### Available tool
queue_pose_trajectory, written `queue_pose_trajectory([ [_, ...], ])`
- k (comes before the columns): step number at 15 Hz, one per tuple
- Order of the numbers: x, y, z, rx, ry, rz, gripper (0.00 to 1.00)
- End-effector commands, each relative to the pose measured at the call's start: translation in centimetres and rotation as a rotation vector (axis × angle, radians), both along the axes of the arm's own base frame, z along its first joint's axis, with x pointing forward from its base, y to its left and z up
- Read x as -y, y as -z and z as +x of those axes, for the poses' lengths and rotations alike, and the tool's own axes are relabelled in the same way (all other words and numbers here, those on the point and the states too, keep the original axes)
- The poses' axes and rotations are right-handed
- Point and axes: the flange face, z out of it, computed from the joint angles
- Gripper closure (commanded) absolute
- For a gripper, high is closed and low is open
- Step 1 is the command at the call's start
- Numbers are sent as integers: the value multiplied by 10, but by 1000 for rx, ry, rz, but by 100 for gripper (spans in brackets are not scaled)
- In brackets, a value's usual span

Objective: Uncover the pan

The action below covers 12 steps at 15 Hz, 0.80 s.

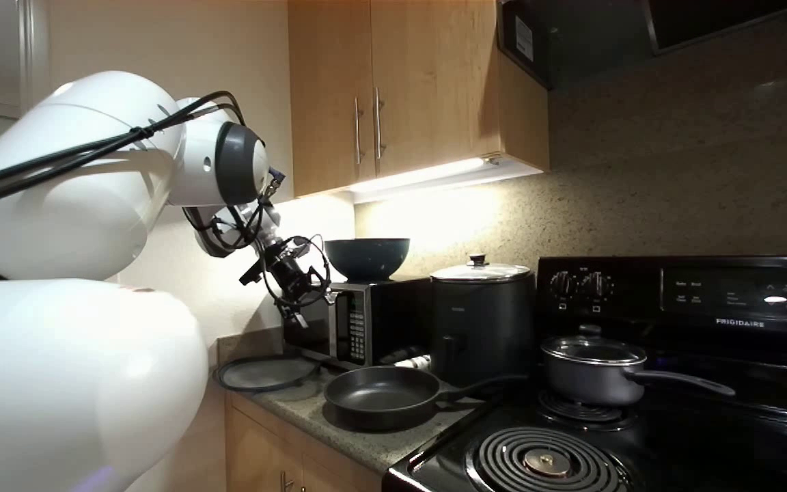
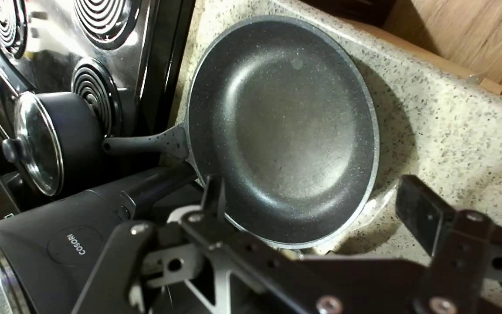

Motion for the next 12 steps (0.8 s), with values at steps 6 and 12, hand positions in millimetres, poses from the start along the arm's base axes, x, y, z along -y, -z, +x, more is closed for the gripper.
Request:
queue_pose_trajectory([
  [6, 65, -19, 4, 201, 308, -123, 0],
  [12, 112, -6, 17, 236, 504, -121, 0],
])
